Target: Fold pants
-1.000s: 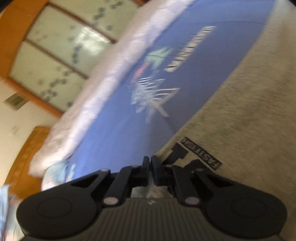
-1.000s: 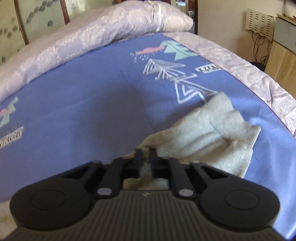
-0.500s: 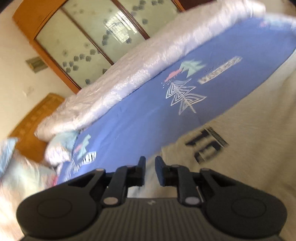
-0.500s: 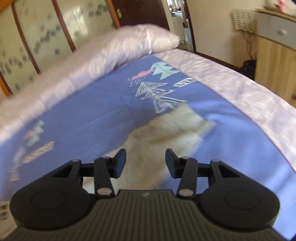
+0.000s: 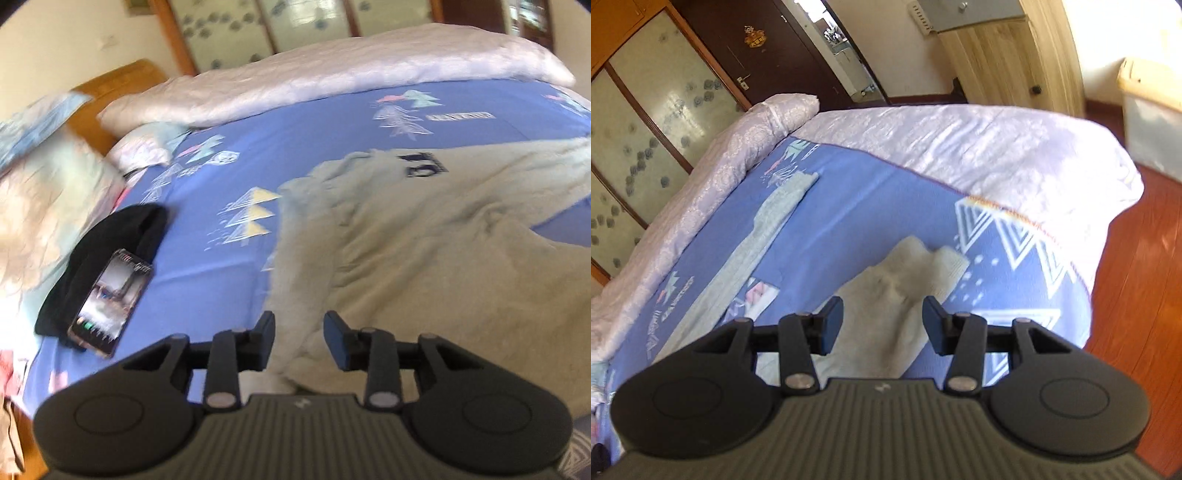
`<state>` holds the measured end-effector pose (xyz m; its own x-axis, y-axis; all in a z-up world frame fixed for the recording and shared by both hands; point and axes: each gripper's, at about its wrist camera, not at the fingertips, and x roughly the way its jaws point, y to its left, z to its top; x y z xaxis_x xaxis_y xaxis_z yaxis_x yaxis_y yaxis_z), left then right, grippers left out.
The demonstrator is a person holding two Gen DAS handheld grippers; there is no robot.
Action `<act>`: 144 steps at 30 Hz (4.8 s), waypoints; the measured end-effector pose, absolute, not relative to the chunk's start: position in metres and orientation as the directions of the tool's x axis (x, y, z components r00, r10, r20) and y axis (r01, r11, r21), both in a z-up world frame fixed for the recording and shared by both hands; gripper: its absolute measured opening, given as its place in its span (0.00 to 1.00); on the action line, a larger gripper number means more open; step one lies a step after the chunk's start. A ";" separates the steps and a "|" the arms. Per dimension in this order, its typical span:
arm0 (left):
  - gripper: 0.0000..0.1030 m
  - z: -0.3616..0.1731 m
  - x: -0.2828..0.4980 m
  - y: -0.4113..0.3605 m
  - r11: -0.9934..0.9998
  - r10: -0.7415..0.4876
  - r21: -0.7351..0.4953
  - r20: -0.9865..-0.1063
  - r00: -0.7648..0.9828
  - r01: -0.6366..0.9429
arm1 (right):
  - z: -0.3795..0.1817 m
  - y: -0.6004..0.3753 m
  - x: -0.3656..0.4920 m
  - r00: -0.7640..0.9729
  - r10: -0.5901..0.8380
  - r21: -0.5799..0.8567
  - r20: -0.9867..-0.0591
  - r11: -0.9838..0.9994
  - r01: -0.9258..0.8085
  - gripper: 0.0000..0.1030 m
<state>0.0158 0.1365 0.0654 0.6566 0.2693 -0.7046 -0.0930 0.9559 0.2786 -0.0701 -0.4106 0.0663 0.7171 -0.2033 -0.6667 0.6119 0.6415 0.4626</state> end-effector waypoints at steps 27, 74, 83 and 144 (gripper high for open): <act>0.08 -0.025 0.287 0.077 0.722 0.234 0.614 -0.652 0.721 0.321 | 0.055 -0.439 0.344 0.612 -0.210 0.323 -0.762 0.696 0.641 0.49; 0.20 0.076 -0.099 0.181 0.991 0.135 0.105 -0.689 0.712 -0.086 | 0.052 -0.425 -0.125 0.701 -0.318 0.603 -0.639 0.360 0.712 0.35; 0.64 0.060 -0.034 0.270 0.836 -0.226 -0.491 -0.715 0.662 -0.245 | 0.074 -0.367 -0.089 0.782 -0.248 0.610 -0.572 0.509 0.607 0.35; 0.10 -0.023 0.094 0.119 0.968 0.158 0.251 -0.682 0.714 0.026 | 0.004 -0.157 0.048 0.653 0.354 0.572 -0.669 0.806 0.150 0.35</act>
